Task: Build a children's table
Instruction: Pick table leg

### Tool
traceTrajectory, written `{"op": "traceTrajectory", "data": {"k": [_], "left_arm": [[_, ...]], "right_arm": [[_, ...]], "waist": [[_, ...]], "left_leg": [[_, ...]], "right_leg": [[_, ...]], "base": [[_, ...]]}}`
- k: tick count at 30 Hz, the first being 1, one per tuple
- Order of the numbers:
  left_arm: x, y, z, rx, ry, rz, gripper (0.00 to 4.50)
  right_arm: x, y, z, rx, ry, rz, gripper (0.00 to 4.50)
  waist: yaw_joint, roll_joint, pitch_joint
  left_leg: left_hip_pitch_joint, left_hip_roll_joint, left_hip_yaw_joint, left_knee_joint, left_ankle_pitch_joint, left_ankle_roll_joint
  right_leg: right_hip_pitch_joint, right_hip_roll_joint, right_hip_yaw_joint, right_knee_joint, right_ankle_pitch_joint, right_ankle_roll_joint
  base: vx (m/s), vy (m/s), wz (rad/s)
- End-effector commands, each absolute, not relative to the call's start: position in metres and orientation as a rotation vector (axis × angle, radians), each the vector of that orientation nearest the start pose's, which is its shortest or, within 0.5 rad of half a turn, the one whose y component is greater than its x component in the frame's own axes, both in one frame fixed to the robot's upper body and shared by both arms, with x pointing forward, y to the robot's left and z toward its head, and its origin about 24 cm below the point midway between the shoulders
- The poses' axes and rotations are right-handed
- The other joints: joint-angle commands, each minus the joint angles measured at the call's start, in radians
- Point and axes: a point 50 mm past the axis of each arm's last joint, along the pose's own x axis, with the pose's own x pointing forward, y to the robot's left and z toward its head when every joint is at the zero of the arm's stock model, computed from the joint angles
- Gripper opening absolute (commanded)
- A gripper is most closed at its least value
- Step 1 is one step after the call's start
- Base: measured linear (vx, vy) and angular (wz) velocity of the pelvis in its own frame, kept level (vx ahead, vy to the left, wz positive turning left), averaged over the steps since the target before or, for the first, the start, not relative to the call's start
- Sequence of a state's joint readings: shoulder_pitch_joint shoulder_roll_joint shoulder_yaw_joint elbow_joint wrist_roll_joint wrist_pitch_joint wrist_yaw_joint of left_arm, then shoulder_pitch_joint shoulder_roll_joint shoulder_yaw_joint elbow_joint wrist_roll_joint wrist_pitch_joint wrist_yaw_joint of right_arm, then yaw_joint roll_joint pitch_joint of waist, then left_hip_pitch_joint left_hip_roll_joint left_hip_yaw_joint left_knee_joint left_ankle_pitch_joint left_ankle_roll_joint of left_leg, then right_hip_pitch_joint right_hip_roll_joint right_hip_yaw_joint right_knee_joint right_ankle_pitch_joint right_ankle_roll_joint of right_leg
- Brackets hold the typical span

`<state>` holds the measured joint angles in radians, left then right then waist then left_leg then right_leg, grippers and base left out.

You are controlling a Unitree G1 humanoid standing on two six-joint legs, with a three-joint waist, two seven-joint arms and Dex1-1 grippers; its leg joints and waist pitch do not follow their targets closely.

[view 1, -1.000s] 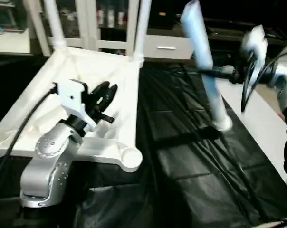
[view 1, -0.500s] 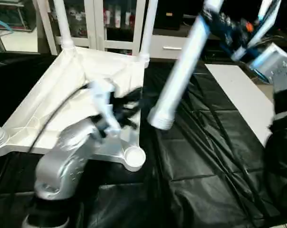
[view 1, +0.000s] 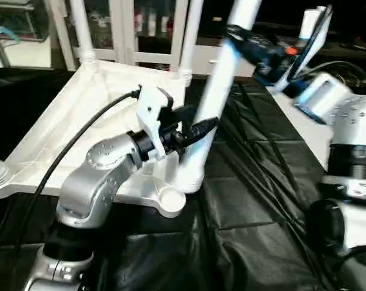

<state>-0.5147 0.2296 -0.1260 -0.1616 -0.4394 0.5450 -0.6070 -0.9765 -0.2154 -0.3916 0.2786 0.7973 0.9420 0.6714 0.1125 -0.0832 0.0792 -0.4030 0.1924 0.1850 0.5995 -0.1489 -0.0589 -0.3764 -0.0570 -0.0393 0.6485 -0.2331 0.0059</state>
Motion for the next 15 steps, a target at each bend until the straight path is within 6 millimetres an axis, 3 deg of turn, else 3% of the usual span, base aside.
{"op": "traceTrajectory", "data": {"k": [1,6,9,15], "left_arm": [[0.295,0.071,0.169,-0.099,-0.050,-1.060,3.28],[0.298,0.066,0.170,-0.127,-0.029,-1.077,3.70],[0.296,0.067,0.177,-0.202,-0.018,-1.105,3.72],[0.290,0.070,0.179,-0.253,0.006,-1.148,3.14]], "right_arm": [[0.344,-0.130,0.257,0.647,-0.086,1.102,1.41],[0.335,-0.122,0.256,0.614,-0.078,1.112,1.41],[0.330,-0.121,0.257,0.599,-0.081,1.115,1.41],[0.326,-0.122,0.257,0.576,-0.085,1.110,1.41]], "waist": [[0.003,0.031,-0.087],[0.007,0.035,-0.089],[0.006,0.036,-0.088],[0.006,0.036,-0.088]], "left_leg": [[0.046,0.041,-0.013,-0.073,-0.171,-0.115],[0.044,0.039,-0.017,-0.074,-0.164,-0.122],[0.043,0.037,-0.016,-0.073,-0.181,-0.130],[0.041,0.037,-0.015,-0.073,-0.170,-0.116]], "right_leg": [[0.029,-0.075,0.036,-0.067,0.017,-0.177],[0.033,-0.074,0.036,-0.066,0.035,-0.164],[0.032,-0.076,0.036,-0.067,0.022,-0.165],[0.032,-0.075,0.037,-0.069,0.005,-0.162]], "base": [[0.000,0.000,0.00],[0.000,0.000,0.00],[0.000,0.000,0.00],[0.000,0.000,0.00]]}}
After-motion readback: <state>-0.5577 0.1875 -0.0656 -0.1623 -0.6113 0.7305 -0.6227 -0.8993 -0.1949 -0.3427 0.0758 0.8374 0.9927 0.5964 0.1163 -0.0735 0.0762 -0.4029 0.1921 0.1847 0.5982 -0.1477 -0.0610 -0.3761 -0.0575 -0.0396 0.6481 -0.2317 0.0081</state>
